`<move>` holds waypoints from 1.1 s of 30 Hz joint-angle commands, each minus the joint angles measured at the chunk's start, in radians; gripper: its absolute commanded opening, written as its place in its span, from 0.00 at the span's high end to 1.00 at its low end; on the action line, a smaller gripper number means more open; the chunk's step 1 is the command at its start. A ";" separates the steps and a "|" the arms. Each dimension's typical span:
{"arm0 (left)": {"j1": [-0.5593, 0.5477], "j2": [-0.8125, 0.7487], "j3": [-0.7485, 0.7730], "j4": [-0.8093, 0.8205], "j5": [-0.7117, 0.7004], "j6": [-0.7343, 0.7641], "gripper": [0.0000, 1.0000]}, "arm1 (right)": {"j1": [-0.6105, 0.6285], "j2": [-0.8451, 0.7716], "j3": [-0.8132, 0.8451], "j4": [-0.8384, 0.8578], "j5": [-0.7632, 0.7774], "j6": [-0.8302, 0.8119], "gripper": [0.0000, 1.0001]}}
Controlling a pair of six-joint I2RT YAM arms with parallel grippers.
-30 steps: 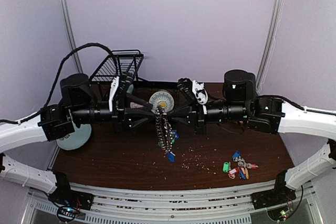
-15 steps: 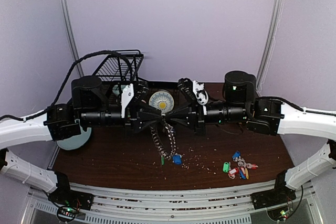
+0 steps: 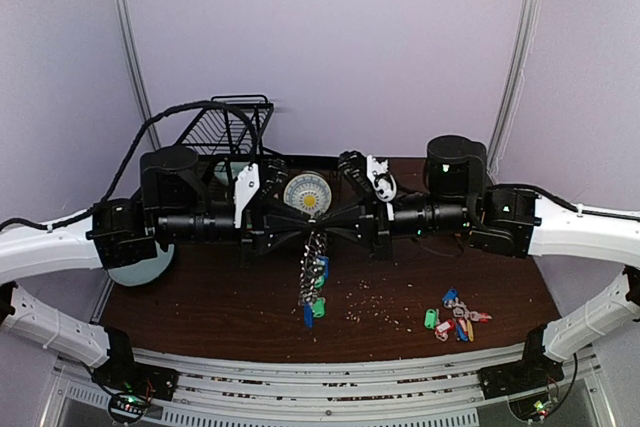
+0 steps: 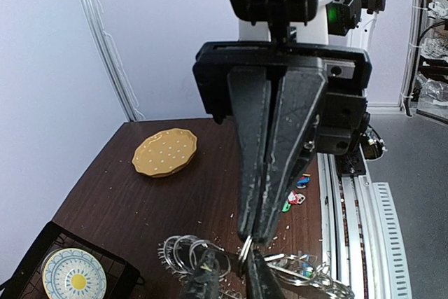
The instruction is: Put the keys on the keyring
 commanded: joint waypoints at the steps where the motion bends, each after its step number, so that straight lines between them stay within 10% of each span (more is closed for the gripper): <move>1: -0.018 0.005 0.029 0.034 0.032 0.041 0.85 | 0.007 -0.007 0.024 0.046 -0.020 0.001 1.00; 8: -0.028 -0.007 0.024 0.039 0.035 0.072 1.00 | 0.006 -0.017 0.030 0.031 -0.035 -0.001 1.00; 14: -0.028 -0.055 -0.002 0.024 0.070 0.184 1.00 | -0.009 -0.076 0.019 -0.063 -0.036 -0.068 0.69; 33: -0.019 0.090 0.197 -0.413 0.604 0.456 1.00 | 0.017 0.069 0.183 -0.436 -0.271 -0.506 0.40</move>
